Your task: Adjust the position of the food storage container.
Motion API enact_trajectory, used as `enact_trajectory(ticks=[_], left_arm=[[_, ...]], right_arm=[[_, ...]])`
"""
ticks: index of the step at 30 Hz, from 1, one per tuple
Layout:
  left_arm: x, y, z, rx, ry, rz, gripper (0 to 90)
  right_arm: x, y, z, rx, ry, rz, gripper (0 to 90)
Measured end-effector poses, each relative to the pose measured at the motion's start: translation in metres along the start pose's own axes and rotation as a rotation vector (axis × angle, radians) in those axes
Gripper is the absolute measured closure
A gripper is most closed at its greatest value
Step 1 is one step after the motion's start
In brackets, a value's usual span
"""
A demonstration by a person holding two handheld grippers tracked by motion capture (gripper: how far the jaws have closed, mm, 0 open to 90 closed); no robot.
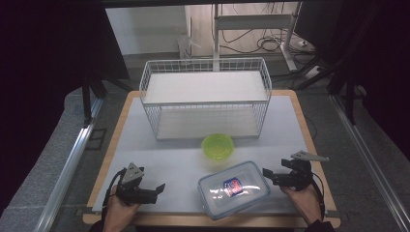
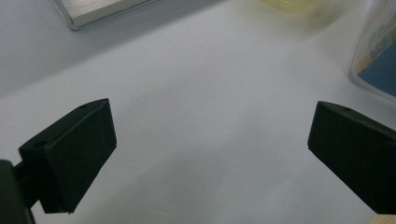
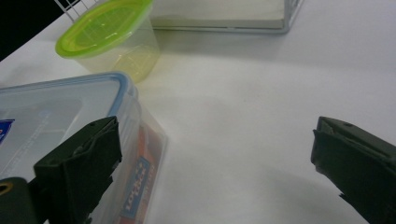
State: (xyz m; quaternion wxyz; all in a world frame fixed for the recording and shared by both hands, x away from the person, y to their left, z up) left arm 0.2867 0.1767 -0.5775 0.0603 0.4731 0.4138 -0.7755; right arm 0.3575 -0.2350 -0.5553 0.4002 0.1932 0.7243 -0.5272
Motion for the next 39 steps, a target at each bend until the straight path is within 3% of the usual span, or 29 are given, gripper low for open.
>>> enact_trajectory(ticks=[5, 10, 20, 26, 36, 38, 39], left_arm=[[-0.003, -0.002, 0.003, 0.020, 0.017, 0.021, 1.1], [-0.005, -0.001, 0.005, 0.012, 0.045, 0.022, 3.5], [-0.005, -0.002, 0.004, 0.008, 0.058, 0.033, 7.0], [-0.006, 0.000, 0.006, 0.007, 0.078, 0.029, 8.4], [-0.006, 0.005, 0.010, 0.003, 0.104, 0.007, 9.4], [-0.006, 0.006, 0.010, 0.004, 0.106, 0.001, 9.4], [-0.006, 0.007, 0.011, 0.003, 0.107, -0.002, 9.4]], right_arm=[[-0.003, -0.001, 0.000, 0.011, -0.014, 0.012, 0.9], [-0.006, -0.002, -0.001, 0.020, -0.028, 0.027, 6.5], [-0.010, -0.007, -0.002, 0.011, -0.055, 0.038, 19.8], [-0.012, -0.010, -0.006, -0.008, -0.108, 0.017, 37.3], [-0.021, -0.014, -0.012, -0.018, -0.179, 0.005, 52.9], [-0.024, -0.014, -0.019, -0.043, -0.209, -0.017, 62.3], [-0.024, -0.014, -0.019, -0.043, -0.209, -0.017, 62.3]])
Point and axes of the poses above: each handheld gripper's, and its own axes: y roughly forward along the jaws, x roughly out of its underside, z roughly to its right, the point moved 9 cm from there along y, roughly forward along the jaws, and after that the axes turned 14 degrees about x, right-handed, at the moved point
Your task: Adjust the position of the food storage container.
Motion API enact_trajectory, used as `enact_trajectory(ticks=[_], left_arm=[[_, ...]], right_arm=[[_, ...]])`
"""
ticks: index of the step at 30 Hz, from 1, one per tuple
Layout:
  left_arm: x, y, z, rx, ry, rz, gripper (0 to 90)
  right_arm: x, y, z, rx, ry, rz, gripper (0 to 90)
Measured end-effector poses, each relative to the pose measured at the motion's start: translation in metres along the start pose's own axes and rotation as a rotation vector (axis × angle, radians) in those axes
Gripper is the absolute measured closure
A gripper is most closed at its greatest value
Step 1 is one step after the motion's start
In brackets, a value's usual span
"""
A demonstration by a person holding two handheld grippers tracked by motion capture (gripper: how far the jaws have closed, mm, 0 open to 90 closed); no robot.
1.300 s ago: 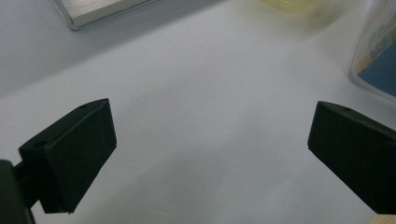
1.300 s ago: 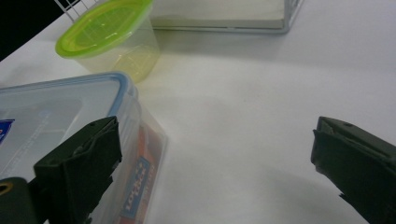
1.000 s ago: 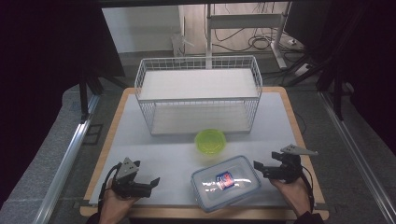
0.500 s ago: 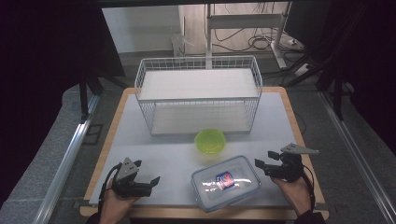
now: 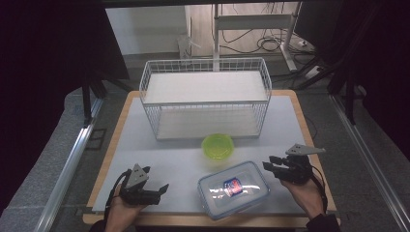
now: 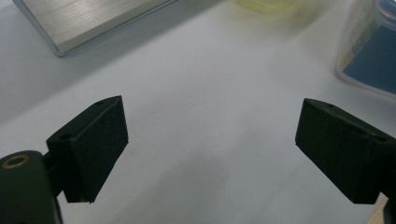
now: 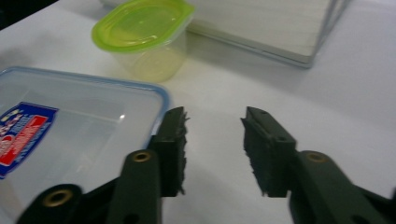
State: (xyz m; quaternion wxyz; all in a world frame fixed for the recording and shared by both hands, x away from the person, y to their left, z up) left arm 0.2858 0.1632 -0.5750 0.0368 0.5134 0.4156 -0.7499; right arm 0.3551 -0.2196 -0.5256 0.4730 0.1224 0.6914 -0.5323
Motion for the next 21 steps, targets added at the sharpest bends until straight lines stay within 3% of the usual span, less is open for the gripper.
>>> enact_trajectory(ticks=[3, 8, 13, 20, 21], left_arm=[[0.000, 0.001, 0.000, -0.002, 0.005, -0.005, 9.5], [0.000, 0.001, 0.000, 0.001, 0.005, -0.010, 9.6], [0.000, 0.000, 0.000, 0.005, 0.007, -0.008, 9.6], [0.001, 0.001, 0.000, 0.000, 0.022, -0.014, 9.6], [0.001, 0.001, 0.000, 0.000, 0.023, -0.014, 9.6]], right_arm=[[-0.010, 0.004, -0.013, -0.038, -0.076, -0.022, 77.6], [-0.030, 0.016, -0.030, -0.082, -0.143, -0.030, 88.9], [-0.049, 0.029, -0.049, -0.121, -0.196, -0.039, 89.6], [-0.076, 0.060, -0.088, -0.167, -0.300, -0.080, 89.7], [-0.081, 0.070, -0.100, -0.179, -0.330, -0.092, 89.7]])
Point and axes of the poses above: each handheld gripper's, and its own axes: y roughly forward along the jaws, x roughly out of its underside, z roughly to its right, the point moved 9 cm from there along y, roughly forward along the jaws, and after that the axes turned 14 degrees about x, right-handed, at the moved point
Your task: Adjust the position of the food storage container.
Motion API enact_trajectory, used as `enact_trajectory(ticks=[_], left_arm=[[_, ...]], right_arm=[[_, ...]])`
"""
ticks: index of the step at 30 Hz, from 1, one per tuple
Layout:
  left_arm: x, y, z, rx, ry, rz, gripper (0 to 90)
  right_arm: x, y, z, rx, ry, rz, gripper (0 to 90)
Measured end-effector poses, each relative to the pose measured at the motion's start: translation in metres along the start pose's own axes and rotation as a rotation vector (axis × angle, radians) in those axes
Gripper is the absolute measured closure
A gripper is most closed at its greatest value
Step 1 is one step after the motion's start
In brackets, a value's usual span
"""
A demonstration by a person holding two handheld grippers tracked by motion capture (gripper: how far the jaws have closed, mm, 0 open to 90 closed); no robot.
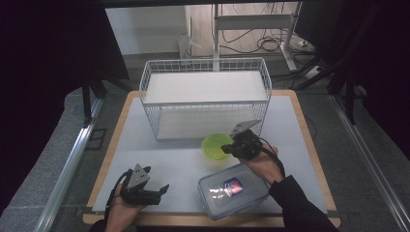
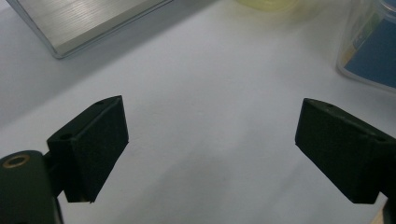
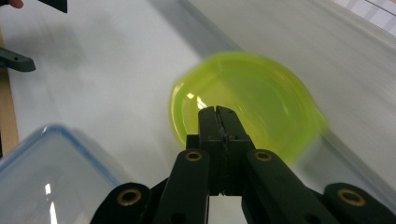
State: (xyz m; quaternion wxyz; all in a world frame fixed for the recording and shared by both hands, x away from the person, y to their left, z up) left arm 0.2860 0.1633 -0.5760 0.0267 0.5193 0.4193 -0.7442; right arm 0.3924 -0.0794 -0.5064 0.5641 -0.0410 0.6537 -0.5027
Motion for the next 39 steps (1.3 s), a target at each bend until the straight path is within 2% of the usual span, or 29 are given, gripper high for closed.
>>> enact_trajectory(ticks=[1, 5, 6, 7, 8, 11, 12, 13, 14, 17, 18, 22, 27, 30, 39], left_arm=[[0.000, 0.000, 0.000, 0.001, 0.000, 0.000, 9.6], [0.000, 0.000, 0.000, 0.004, -0.001, 0.001, 9.5], [0.001, 0.000, 0.000, 0.004, 0.004, -0.002, 9.6], [0.001, 0.000, 0.000, 0.004, 0.004, -0.002, 9.6], [0.001, 0.000, 0.000, 0.004, 0.008, -0.004, 9.6], [0.001, 0.000, 0.000, 0.006, 0.009, -0.003, 9.6], [0.001, 0.000, 0.000, 0.007, 0.010, -0.003, 9.5], [0.001, 0.000, 0.000, 0.008, 0.010, -0.002, 9.5], [0.001, 0.000, 0.000, 0.011, 0.010, -0.001, 9.6], [0.001, 0.001, 0.001, 0.014, 0.011, -0.005, 9.5], [0.001, 0.001, 0.001, 0.015, 0.013, -0.007, 9.6], [0.002, 0.002, 0.002, 0.016, 0.014, -0.011, 9.6], [0.002, 0.002, 0.002, 0.018, 0.017, -0.013, 9.6], [0.002, 0.003, 0.002, 0.018, 0.022, -0.018, 9.6], [0.003, 0.004, 0.003, 0.020, 0.025, -0.025, 9.6]], right_arm=[[0.000, 0.000, 0.000, 0.000, 0.000, 0.000, 89.7], [-0.017, 0.021, -0.013, -0.030, -0.039, -0.029, 89.7], [-0.024, 0.031, -0.020, -0.039, -0.059, -0.040, 89.7], [-0.024, 0.031, -0.020, -0.039, -0.059, -0.040, 89.7], [-0.032, 0.041, -0.028, -0.051, -0.074, -0.049, 89.7], [-0.036, 0.049, -0.033, -0.057, -0.091, -0.056, 89.7], [-0.038, 0.058, -0.039, -0.059, -0.112, -0.073, 89.7], [-0.038, 0.058, -0.039, -0.059, -0.112, -0.073, 89.7], [-0.039, 0.066, -0.041, -0.051, -0.138, -0.085, 89.7], [-0.039, 0.073, -0.042, -0.048, -0.148, -0.098, 89.7], [-0.037, 0.078, -0.040, -0.040, -0.147, -0.113, 89.7], [-0.038, 0.080, -0.037, -0.051, -0.121, -0.109, 89.7], [-0.035, 0.079, -0.027, -0.017, -0.116, -0.121, 89.8], [-0.028, 0.074, -0.013, 0.007, -0.098, -0.132, 89.7], [-0.008, 0.056, 0.009, 0.024, -0.061, -0.134, 89.7]])
Point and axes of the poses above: each handheld gripper's, and its own axes: y roughly forward along the jaws, x roughly out of its underside, z roughly to its right, the point moved 9 cm from there along y, roughly forward along the jaws, and after that the axes turned 14 degrees about x, right-handed, at the moved point
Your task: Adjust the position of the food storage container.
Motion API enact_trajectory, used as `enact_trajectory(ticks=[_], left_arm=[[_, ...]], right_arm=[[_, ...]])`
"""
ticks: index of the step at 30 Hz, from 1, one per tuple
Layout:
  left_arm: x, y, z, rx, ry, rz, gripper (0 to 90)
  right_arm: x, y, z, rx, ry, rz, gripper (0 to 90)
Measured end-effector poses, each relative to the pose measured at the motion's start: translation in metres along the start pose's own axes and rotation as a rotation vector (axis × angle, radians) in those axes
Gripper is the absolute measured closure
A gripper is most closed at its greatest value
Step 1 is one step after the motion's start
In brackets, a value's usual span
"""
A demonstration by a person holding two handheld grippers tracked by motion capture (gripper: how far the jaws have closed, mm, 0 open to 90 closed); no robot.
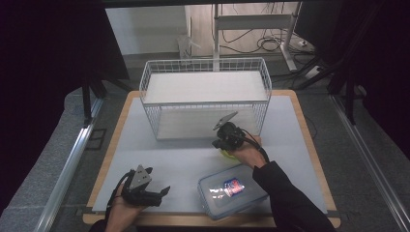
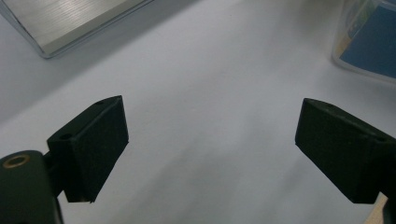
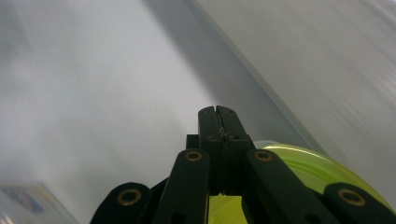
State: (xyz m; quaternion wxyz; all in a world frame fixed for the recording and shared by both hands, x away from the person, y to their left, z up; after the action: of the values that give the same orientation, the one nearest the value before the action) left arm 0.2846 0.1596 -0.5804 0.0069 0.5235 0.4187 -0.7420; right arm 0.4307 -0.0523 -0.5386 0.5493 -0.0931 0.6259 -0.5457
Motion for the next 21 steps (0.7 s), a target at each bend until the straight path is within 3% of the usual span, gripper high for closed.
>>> enact_trajectory(ticks=[12, 21], left_arm=[[0.001, 0.001, 0.000, 0.000, 0.006, -0.009, 9.6], [0.000, 0.002, 0.001, 0.001, -0.001, -0.008, 9.7]], right_arm=[[0.040, -0.026, 0.029, 0.032, 0.047, -0.005, 89.7], [0.081, -0.054, 0.055, 0.083, 0.121, -0.008, 89.6]])
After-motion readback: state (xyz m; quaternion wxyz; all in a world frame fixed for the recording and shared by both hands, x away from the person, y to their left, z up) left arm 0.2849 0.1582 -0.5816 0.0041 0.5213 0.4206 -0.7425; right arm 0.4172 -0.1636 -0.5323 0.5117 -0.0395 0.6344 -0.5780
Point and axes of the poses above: each handheld gripper's, and its own axes: y roughly forward along the jaws, x roughly out of its underside, z roughly to its right, the point moved 9 cm from there along y, roughly forward along the jaws, and after that the axes turned 14 degrees about x, right-handed, at the moved point
